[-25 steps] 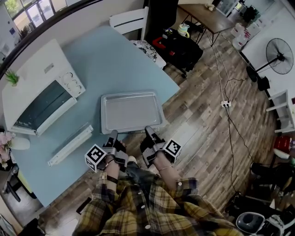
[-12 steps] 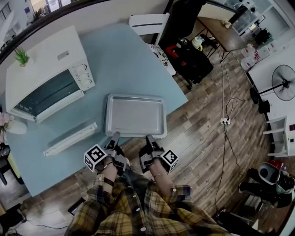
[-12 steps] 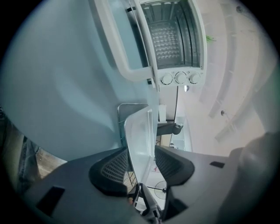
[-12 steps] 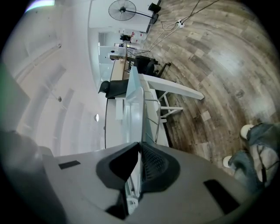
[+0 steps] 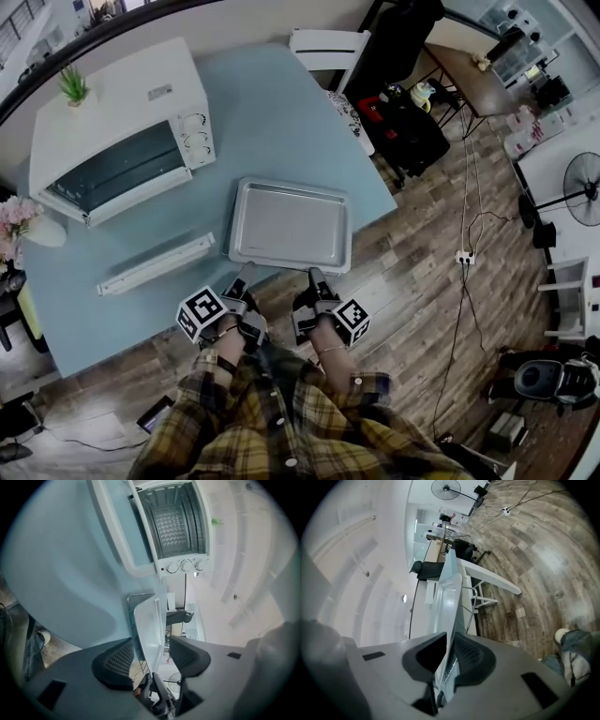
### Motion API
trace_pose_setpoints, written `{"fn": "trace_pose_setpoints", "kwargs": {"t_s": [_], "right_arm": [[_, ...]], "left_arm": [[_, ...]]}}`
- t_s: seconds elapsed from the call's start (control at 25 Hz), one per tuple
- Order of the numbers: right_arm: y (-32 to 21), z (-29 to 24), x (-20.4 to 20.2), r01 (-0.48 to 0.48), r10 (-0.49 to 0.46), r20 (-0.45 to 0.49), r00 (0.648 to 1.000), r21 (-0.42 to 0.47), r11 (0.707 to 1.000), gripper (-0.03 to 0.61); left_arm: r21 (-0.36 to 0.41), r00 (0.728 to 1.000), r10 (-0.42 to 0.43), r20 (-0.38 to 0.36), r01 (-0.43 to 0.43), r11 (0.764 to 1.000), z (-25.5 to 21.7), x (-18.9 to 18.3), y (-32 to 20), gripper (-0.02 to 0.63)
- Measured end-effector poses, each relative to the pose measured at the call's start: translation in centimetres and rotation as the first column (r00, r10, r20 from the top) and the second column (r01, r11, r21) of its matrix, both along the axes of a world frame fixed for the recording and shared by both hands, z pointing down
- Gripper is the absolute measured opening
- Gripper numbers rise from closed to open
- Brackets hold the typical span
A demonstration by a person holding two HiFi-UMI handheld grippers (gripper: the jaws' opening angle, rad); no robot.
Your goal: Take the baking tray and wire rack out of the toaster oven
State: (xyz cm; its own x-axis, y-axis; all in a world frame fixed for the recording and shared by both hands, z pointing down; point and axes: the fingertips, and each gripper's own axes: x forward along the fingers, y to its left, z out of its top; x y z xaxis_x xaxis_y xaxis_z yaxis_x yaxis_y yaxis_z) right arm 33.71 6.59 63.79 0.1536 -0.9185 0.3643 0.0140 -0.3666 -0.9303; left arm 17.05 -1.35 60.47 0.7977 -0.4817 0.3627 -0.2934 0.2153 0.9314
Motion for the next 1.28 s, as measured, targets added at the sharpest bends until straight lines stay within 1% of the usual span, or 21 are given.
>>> {"fn": "trace_pose_setpoints", "kwargs": {"t_s": [0.16,0.24,0.32,0.36,0.44,0.52,0.56,0.64,0.72,0.76,0.8,0.84,0.92,0.96,1.0,1.08,1.16,1.24,1.28], "right_arm": [[0.5,-1.2,-1.8,0.120,-0.118,-0.054,0.992,0.026,0.992,0.065],[0.4,-2.2,-3.3,0.208,-0.205,-0.081,0.976,0.043,0.977,0.094],[0.0,-4.0,-4.8,0.302,-0.290,-0.140,0.947,0.074,0.950,0.095],[-0.5,-5.1,-5.6,0.351,-0.331,-0.183,0.926,0.092,0.932,0.095],[-1.5,-7.8,-7.4,0.453,-0.407,-0.284,0.868,0.118,0.884,0.095],[-2.4,-10.5,-9.1,0.546,-0.463,-0.400,0.791,0.120,0.829,0.095],[-2.9,-11.8,-9.9,0.586,-0.478,-0.466,0.745,0.113,0.803,0.095],[-4.1,-14.3,-11.3,0.648,-0.480,-0.591,0.648,0.096,0.756,0.094],[-5.3,-16.9,-12.7,0.690,-0.449,-0.698,0.558,0.089,0.719,0.094],[-6.0,-18.1,-13.4,0.707,-0.426,-0.745,0.513,0.086,0.702,0.094],[-6.6,-19.2,-14.1,0.723,-0.400,-0.788,0.467,0.080,0.686,0.095],[-7.3,-20.2,-14.9,0.738,-0.376,-0.827,0.419,0.069,0.671,0.094],[-8.7,-22.1,-16.6,0.765,-0.330,-0.889,0.319,0.036,0.643,0.094],[-9.4,-22.9,-17.6,0.776,-0.307,-0.913,0.267,0.015,0.631,0.094],[-10.1,-23.7,-18.6,0.785,-0.285,-0.934,0.215,-0.008,0.619,0.094],[-11.5,-25.0,-20.7,0.805,-0.249,-0.961,0.118,-0.054,0.591,0.094],[-12.7,-26.0,-23.0,0.822,-0.218,-0.975,0.030,-0.100,0.561,0.094],[-13.8,-26.5,-25.2,0.831,-0.188,-0.981,-0.051,-0.146,0.536,0.094],[-14.2,-26.6,-26.2,0.833,-0.177,-0.980,-0.087,-0.169,0.526,0.094]], "left_arm": [[0.058,1.000,-0.015,0.000,0.015,0.998,-1.4,-1.0,-0.5,0.227],[0.094,1.000,-0.028,-0.006,0.028,0.995,-2.4,-1.7,-0.8,0.224],[0.135,0.999,-0.045,-0.017,0.047,0.990,-3.5,-2.5,-1.3,0.222],[0.159,0.998,-0.056,-0.021,0.059,0.986,-4.1,-3.1,-1.6,0.221],[0.212,0.996,-0.085,-0.028,0.089,0.973,-5.7,-4.3,-2.1,0.219],[0.279,0.991,-0.123,-0.043,0.130,0.952,-7.6,-5.8,-2.6,0.215],[0.320,0.988,-0.143,-0.054,0.152,0.935,-8.7,-6.7,-2.9,0.215],[0.401,0.979,-0.180,-0.094,0.203,0.893,-11.1,-8.4,-3.5,0.212],[0.443,0.962,-0.227,-0.153,0.272,0.854,-13.1,-10.4,-3.7,0.207],[0.473,0.957,-0.247,-0.152,0.290,0.832,-13.8,-11.6,-3.9,0.206],[0.523,0.956,-0.261,-0.132,0.290,0.801,-14.7,-12.9,-4.1,0.206],[0.588,0.958,-0.267,-0.108,0.278,0.759,-15.9,-14.2,-4.4,0.204],[0.708,0.958,-0.279,-0.065,0.241,0.664,-18.8,-16.7,-5.2,0.201],[0.749,0.956,-0.290,-0.043,0.223,0.624,-19.9,-17.9,-5.6,0.196],[0.781,0.953,-0.303,-0.019,0.203,0.590,-20.9,-19.1,-5.9,0.186],[0.834,0.943,-0.331,0.040,0.152,0.530,-22.5,-21.3,-6.4,0.170],[0.874,0.926,-0.362,0.109,0.084,0.478,-23.8,-23.4,-6.9,0.157],[0.901,0.900,-0.396,0.184,0.007,0.433,-24.8,-25.2,-7.6,0.132],[0.909,0.885,-0.411,0.220,-0.033,0.415,-25.1,-26.0,-7.9,0.118]]}}
